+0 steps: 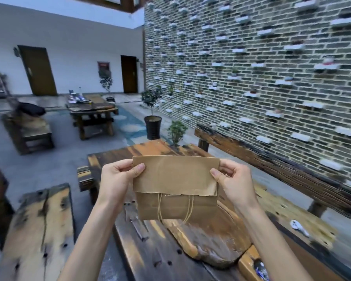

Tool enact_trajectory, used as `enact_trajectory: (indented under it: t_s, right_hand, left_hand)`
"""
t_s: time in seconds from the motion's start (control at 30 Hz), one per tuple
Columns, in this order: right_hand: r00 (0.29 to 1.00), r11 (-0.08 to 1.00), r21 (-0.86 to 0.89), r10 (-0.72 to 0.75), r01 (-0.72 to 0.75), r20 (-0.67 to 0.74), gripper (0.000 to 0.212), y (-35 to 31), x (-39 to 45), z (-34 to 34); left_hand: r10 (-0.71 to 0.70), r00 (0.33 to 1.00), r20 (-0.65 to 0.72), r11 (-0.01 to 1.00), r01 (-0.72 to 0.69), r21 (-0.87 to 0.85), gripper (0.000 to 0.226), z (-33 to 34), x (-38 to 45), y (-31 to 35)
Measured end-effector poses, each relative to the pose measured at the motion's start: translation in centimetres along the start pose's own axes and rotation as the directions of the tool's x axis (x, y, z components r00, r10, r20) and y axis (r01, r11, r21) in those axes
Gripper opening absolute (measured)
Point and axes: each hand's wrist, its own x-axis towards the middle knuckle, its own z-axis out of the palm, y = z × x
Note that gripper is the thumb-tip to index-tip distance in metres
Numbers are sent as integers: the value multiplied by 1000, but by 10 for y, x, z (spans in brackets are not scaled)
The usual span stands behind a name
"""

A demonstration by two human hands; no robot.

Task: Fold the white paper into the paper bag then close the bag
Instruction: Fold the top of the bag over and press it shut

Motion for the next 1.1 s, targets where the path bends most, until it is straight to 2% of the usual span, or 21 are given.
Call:
enact_trajectory:
  t_s: [0.1,0.33,0.8,1.1]
  right_hand:
    - [1000,1000,19,1,-1,24,35,3,17,37]
    - [998,999,42,15,-17,58,37,14,68,125]
    - [994,992,68,99,-102,45,29,58,167,257]
    - [996,997,-25,73,-72,46,22,109,248,337]
  left_hand:
    - [-1,999,-34,1000,1,-18,15,-27,20,0]
    - [-4,998,-69,1000,2,-28,12,-87,96,-18]
    - [-12,999,-45,998,9,-56,12,-165,235,-80]
    - [-50,995,-86,997,45,-63,11,-189,344,-134]
